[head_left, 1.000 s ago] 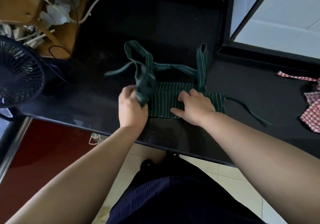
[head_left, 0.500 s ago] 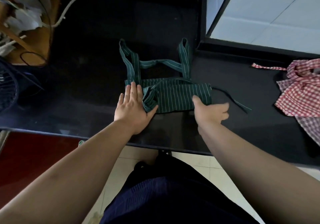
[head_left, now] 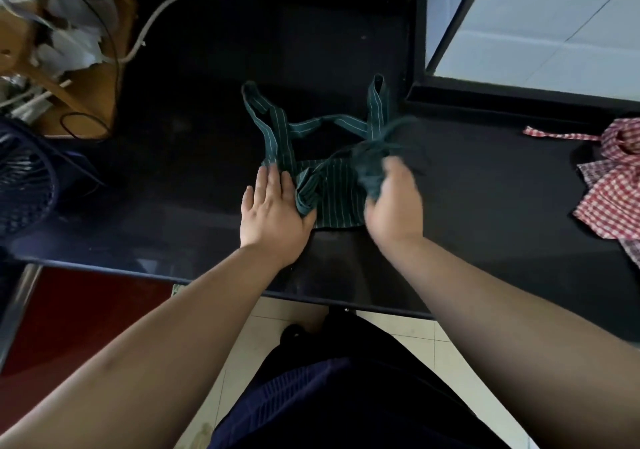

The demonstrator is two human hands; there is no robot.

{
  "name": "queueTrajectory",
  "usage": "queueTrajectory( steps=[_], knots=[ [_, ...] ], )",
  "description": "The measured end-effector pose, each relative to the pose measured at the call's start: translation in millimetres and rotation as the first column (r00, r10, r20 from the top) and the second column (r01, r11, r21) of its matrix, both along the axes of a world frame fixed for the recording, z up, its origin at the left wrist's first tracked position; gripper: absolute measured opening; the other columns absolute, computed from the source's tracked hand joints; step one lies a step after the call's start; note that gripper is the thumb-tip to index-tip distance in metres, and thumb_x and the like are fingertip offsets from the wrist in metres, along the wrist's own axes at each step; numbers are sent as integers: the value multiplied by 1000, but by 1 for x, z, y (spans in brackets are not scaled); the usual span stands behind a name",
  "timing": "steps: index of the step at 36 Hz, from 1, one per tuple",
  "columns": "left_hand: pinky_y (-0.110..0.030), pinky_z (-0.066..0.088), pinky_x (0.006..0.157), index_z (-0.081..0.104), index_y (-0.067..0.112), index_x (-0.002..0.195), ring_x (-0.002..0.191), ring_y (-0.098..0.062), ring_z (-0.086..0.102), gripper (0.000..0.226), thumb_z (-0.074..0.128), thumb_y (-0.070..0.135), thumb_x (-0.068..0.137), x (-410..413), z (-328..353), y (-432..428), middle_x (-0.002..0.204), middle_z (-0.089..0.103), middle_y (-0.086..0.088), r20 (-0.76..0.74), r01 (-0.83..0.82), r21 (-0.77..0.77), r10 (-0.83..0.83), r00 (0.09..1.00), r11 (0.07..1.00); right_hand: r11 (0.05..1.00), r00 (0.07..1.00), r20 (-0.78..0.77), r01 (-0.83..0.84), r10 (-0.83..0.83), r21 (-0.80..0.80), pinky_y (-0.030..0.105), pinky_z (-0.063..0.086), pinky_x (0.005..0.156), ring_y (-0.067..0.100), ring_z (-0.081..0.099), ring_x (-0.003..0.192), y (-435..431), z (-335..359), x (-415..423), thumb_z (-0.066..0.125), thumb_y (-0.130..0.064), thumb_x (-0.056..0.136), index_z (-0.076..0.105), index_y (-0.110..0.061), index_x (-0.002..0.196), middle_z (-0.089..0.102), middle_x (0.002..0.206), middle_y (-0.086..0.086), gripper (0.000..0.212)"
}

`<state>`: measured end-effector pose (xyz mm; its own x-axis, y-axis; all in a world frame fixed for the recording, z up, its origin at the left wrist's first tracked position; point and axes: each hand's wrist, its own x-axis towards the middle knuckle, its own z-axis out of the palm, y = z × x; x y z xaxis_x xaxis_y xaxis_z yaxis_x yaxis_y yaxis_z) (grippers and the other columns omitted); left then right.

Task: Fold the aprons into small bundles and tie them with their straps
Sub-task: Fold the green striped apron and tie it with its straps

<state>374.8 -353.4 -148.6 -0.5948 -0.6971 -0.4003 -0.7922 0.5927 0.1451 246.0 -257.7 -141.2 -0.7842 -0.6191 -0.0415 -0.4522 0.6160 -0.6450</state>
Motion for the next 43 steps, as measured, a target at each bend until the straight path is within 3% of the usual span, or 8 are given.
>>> queueTrajectory(
  steps=[2,10,16,18,21,35,40,43],
  knots=[
    [-40,12,116,1,9,154,146,-27,4,78,34,52,98,-4,4,4,160,-4,-9,-4,-15,-104,15,1000,994,957,940,-204,-247,275,152,43,41,58,41,56,70,0,-11,7,58,23,63,57,2,98,56,88,21,40],
    [-36,46,93,24,-1,148,110,-30,51,65,52,13,91,-15,5,8,129,43,-17,25,141,-252,-140,990,957,793,757,-341,-364,558,489,27,26,45,30,47,43,-4,-12,0,79,9,39,60,1,74,53,68,19,41],
    [-34,34,104,10,7,149,124,-27,34,75,50,34,93,-19,9,3,138,22,-11,-20,178,-89,-180,983,980,535,674,156,-687,722,492,35,41,88,28,42,116,-15,9,-23,58,-29,84,43,-8,128,40,125,9,51],
    [-35,30,107,23,13,146,126,-26,29,71,52,45,89,-17,13,1,137,21,-8,-141,173,76,-161,977,982,653,724,337,-689,602,314,33,41,95,24,43,122,-18,17,-26,49,-34,92,38,-12,139,44,132,6,54],
    [-30,28,107,36,19,141,131,-21,27,55,47,47,94,-16,17,0,137,24,-3,-287,32,254,43,957,967,814,784,421,-559,456,159,28,47,69,16,58,87,-18,13,-32,48,-34,98,33,-17,144,58,108,1,52],
    [-8,38,69,65,30,92,93,-6,56,2,63,30,91,-27,14,-20,106,58,8,-465,-84,516,361,809,852,853,799,412,-514,437,91,20,33,59,10,48,72,-28,6,-29,44,-23,101,61,-17,99,48,72,-14,18],
    [-25,51,93,70,25,88,98,-6,66,13,60,20,95,-25,19,-27,93,72,11,-426,-116,812,718,550,571,944,747,595,-324,298,-65,12,40,69,2,52,87,-22,12,-31,38,-29,103,61,-18,103,59,96,-11,25],
    [-23,49,94,68,21,89,95,-3,64,14,57,17,96,-23,19,-28,89,70,11,-436,-77,817,700,565,571,925,725,605,-375,331,-56,4,36,72,0,49,91,-17,13,-28,37,-30,103,59,-22,102,56,96,-14,24]
  ],
)
